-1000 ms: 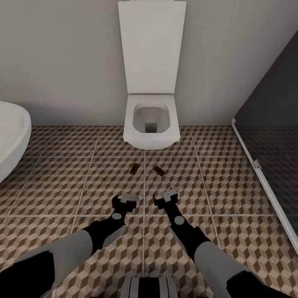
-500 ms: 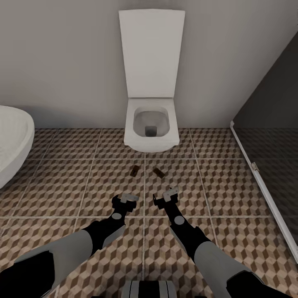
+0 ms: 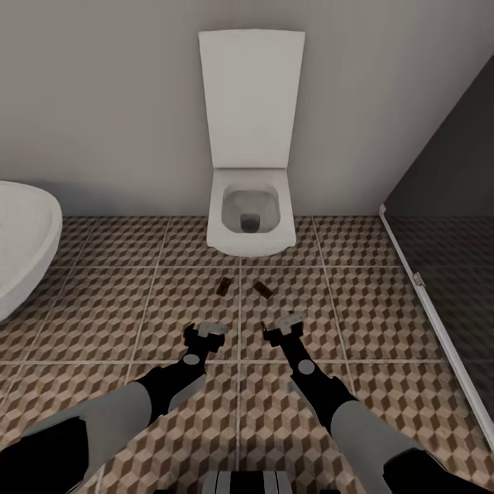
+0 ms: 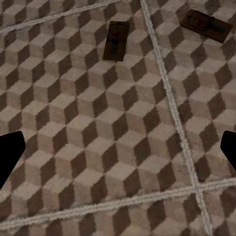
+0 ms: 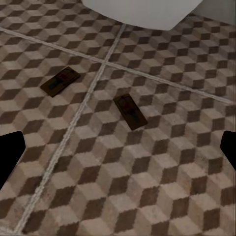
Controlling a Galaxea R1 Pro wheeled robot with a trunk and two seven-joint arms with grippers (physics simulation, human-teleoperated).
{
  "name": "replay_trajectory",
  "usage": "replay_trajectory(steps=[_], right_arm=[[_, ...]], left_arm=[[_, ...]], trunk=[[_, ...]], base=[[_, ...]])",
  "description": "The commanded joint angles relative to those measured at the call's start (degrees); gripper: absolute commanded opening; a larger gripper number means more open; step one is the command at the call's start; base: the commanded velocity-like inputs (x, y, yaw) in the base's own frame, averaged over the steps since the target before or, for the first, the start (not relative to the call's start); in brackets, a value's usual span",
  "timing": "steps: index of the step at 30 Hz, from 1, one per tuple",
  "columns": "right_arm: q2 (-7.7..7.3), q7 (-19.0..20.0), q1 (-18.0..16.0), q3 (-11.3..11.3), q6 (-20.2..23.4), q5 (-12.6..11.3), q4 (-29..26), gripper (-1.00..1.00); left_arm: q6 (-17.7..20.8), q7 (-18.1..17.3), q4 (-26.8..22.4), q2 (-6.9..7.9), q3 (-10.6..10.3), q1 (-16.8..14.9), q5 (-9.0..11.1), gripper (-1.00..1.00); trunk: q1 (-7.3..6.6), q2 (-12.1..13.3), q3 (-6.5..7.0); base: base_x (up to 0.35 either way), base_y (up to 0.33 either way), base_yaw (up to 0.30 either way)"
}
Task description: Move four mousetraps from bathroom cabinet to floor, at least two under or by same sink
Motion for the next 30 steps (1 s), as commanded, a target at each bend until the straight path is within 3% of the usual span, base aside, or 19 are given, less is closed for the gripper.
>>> replay_trajectory(steps=[1,8,18,24,30], right_arm=[[-0.22,-0.5,0.0,0.2,-0.3,0.5,0.1,1.0],[-1.44,-0.5,0.2,0.2,-2.9,0.4,2.6,1.0],[-2.46,-0.5,0.3,0.1,-8.9,0.5,11.1,1.0],[-3.65,-0.2,0.3,0.1,-11.4,0.3,14.7,1.0],[-4.31,1.5,0.3,0.1,-13.3,0.2,18.0,1.0]], left_arm=[[-0.4,0.3,0.0,0.11,-0.5,0.0,0.6,1.0],[-0.7,0.0,0.7,1.12,-0.5,0.4,0.7,1.0],[-7.3,-1.3,6.9,1.61,-0.5,2.2,0.9,1.0],[-8.7,-6.4,12.5,1.64,-0.6,3.2,1.0,1.0],[-9.6,-13.7,19.0,1.65,-0.6,4.3,1.5,1.0]], trunk=[[-0.23,0.4,0.16],[-1.77,3.2,1.41],[-3.96,7.2,3.21],[-5.28,9.6,4.28],[-6.6,12.0,5.36]], base=[[0.0,0.0,0.0],[0.0,0.0,0.0],[0.0,0.0,0.0],[0.0,0.0,0.0],[0.0,0.0,0.0]])
